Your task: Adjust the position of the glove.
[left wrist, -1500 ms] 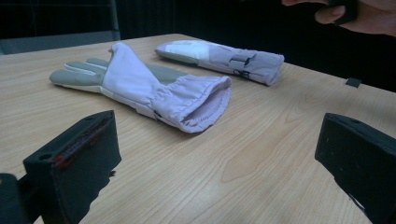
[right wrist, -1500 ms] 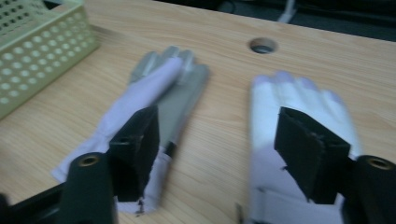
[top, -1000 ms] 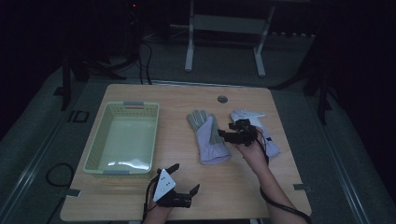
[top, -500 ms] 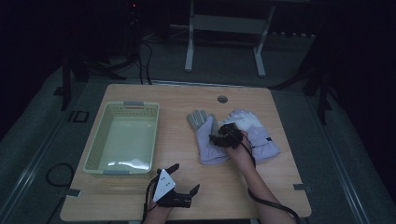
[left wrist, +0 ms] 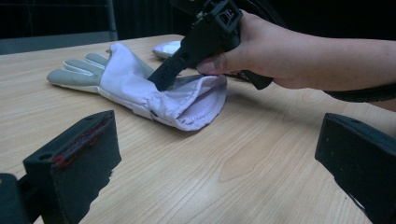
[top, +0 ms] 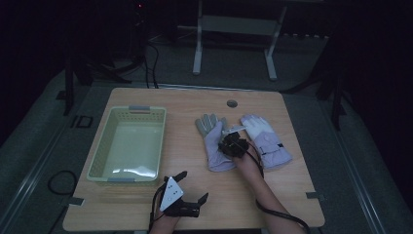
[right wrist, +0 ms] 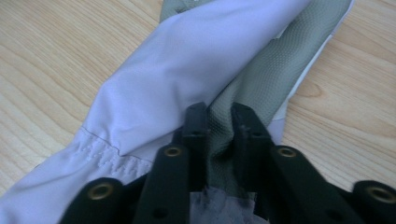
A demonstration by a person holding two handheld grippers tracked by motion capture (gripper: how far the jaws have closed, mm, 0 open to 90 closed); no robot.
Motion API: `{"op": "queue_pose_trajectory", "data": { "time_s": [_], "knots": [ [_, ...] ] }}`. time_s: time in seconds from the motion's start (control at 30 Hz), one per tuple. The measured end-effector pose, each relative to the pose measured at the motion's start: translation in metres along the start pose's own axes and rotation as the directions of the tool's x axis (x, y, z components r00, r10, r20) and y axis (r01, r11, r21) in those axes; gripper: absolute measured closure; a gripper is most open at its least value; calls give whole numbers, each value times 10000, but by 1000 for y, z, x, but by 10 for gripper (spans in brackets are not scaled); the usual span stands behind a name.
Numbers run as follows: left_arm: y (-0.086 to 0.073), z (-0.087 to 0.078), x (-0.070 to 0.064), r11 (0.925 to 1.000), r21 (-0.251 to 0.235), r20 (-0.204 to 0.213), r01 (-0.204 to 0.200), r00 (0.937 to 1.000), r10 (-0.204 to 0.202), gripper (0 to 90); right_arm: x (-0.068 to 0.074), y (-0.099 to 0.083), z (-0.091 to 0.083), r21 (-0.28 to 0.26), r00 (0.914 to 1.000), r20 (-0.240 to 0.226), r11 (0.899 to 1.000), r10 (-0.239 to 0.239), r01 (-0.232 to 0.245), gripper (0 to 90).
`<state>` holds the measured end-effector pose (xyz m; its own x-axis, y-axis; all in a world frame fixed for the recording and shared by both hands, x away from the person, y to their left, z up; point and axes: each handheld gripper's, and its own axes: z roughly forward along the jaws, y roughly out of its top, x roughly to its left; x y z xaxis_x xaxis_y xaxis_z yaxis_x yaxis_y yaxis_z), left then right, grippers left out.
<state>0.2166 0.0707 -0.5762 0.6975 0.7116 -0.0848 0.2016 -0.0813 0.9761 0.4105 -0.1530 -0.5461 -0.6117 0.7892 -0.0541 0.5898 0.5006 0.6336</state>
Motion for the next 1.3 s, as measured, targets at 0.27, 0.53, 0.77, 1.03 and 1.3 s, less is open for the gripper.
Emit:
{"op": "queue_pose_trajectory", "data": {
  "time_s": [0.27,0.53,0.77,1.03,1.3],
  "knots": [
    [0,0,0,10000,-7,33,-3,10000,3,1,0,23,-27,-303,9903,-295,9901,1359,-1368,865],
    [0,0,1,10000,-20,7,56,10000,-56,1,-2,32,-65,-1196,9773,-320,9700,2094,-2117,870],
    [0,0,1,10000,0,-1,43,10000,-43,1,1,24,-91,-1658,9700,-375,9557,2403,-2432,872],
    [0,0,1,10000,40,0,55,10000,-55,1,6,-3,-95,-1697,9540,-430,9388,2967,-2997,872],
    [0,1,1,9999,88,16,57,10000,-58,1,-1,-28,-66,-954,9450,-218,9402,3264,-3270,871]
  ]
}}
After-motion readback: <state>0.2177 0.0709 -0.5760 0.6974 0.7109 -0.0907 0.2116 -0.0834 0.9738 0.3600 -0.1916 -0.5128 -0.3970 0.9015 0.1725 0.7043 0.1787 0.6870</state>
